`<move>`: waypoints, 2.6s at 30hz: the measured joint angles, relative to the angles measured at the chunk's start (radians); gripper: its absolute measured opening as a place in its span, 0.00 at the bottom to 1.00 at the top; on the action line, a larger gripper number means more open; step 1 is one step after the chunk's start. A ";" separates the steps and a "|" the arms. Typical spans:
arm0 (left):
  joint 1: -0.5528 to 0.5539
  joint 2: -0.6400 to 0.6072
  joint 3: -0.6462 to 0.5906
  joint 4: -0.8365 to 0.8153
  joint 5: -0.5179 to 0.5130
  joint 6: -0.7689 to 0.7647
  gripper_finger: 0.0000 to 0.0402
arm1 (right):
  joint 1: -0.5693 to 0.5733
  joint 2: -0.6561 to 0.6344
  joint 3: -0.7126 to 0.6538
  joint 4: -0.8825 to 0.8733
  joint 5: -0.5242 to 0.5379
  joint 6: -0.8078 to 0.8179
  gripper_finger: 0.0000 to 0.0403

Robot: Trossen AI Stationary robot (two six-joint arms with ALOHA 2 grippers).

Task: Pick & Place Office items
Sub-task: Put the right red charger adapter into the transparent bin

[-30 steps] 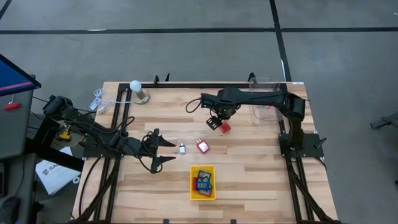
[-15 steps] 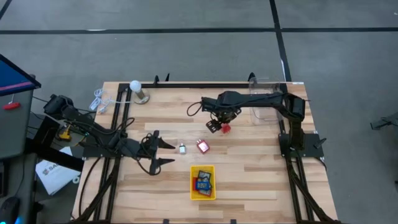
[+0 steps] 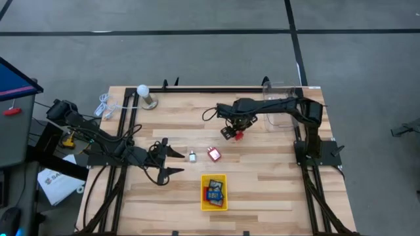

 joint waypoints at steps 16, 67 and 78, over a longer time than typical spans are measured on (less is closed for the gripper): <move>0.000 0.000 0.000 0.002 0.000 0.000 0.64 | -0.022 -0.004 -0.071 0.081 -0.035 0.002 0.63; 0.000 0.000 0.000 0.013 0.000 0.003 0.64 | 0.101 -0.105 0.089 -0.053 0.026 0.025 0.47; -0.003 0.000 0.000 0.018 0.000 0.001 0.64 | 0.129 -0.382 0.097 -0.307 0.247 0.217 0.47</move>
